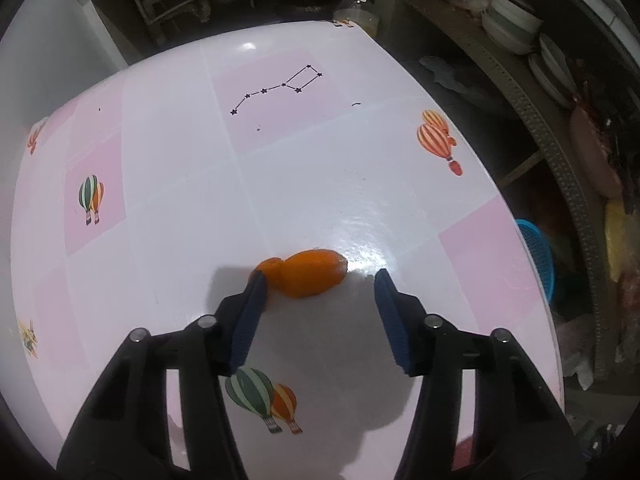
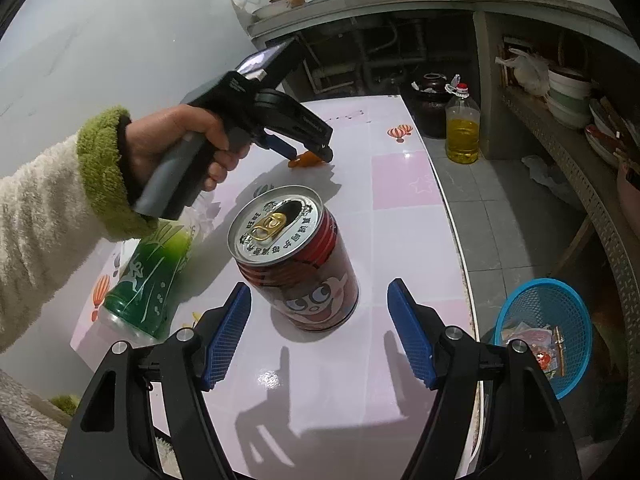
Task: Collect trash
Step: 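Grasp the orange peel with the left tool while the right tool holds the can, then carry the orange peel and red can over the blue wastebasket with both tools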
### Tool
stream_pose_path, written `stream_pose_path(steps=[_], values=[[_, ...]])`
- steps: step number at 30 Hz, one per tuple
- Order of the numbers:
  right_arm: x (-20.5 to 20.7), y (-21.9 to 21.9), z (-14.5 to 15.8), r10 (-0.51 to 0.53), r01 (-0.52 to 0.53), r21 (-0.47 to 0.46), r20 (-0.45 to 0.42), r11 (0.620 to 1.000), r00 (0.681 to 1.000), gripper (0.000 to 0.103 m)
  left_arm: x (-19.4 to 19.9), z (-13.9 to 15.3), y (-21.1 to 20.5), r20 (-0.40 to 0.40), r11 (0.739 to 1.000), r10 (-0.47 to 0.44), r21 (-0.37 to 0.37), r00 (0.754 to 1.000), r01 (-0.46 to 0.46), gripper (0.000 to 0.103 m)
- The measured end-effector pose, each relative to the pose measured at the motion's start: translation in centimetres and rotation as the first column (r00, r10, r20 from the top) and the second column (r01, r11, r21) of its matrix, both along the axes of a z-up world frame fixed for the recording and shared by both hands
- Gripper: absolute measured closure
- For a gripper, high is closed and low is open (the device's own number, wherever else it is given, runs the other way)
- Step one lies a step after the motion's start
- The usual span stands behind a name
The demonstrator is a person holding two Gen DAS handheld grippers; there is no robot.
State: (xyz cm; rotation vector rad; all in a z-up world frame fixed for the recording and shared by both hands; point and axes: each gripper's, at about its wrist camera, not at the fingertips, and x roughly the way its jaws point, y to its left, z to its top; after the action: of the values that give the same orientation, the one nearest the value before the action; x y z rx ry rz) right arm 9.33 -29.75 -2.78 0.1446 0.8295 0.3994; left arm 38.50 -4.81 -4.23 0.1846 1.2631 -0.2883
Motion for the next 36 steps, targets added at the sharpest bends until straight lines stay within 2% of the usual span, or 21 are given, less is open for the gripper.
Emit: stream_pose_path(steps=[4, 6, 9, 16, 18, 27, 30, 36], values=[[0.0, -0.4, -0.1, -0.011, 0.011, 0.003, -0.001, 1.0, 1.0, 0.034, -0.4, -0.4, -0.1, 0.018, 0.999, -0.01, 0.033, 1.0, 0.009, 0.071], [0.2, -0.7, -0.1, -0.016, 0.016, 0.005, -0.001, 1.0, 1.0, 0.034, -0.5, -0.3, 0.1, 0.03, 0.999, -0.006, 0.042, 1.0, 0.005, 0.084], [0.1, -0.7, -0.1, -0.023, 0.023, 0.004, -0.001, 1.0, 1.0, 0.034, -0.3, -0.3, 0.7, 0.026, 1.0, 0.003, 0.023, 1.0, -0.003, 0.092], [0.0, 0.0, -0.1, -0.01, 0.011, -0.032, 0.011, 0.999, 1.0, 0.034, -2.5, 2.7, 2.1, 0.094, 1.0, -0.017, -0.02, 0.995, 0.019, 0.094], [0.1, 0.4, -0.1, -0.007, 0.008, -0.043, 0.021, 0.999, 1.0, 0.029, -4.0, 4.3, 2.6, 0.133, 0.998, -0.032, -0.046, 0.991, 0.039, 0.094], [1.5, 3.0, -0.5, 0.027, -0.021, -0.126, 0.048, 0.992, 0.998, 0.025, -11.0, 10.0, 4.7, 0.267, 0.978, -0.064, -0.173, 0.962, 0.113, 0.094], [1.8, 4.2, -0.8, 0.042, -0.032, -0.17, 0.057, 0.985, 0.997, 0.025, -12.9, 10.9, 4.7, 0.307, 0.972, -0.058, -0.198, 0.95, 0.123, 0.094], [2.2, 5.5, -1.0, 0.056, -0.043, -0.198, 0.065, 0.979, 0.996, 0.025, -15.6, 11.0, 5.7, 0.328, 0.962, -0.007, -0.256, 0.945, 0.096, 0.094]])
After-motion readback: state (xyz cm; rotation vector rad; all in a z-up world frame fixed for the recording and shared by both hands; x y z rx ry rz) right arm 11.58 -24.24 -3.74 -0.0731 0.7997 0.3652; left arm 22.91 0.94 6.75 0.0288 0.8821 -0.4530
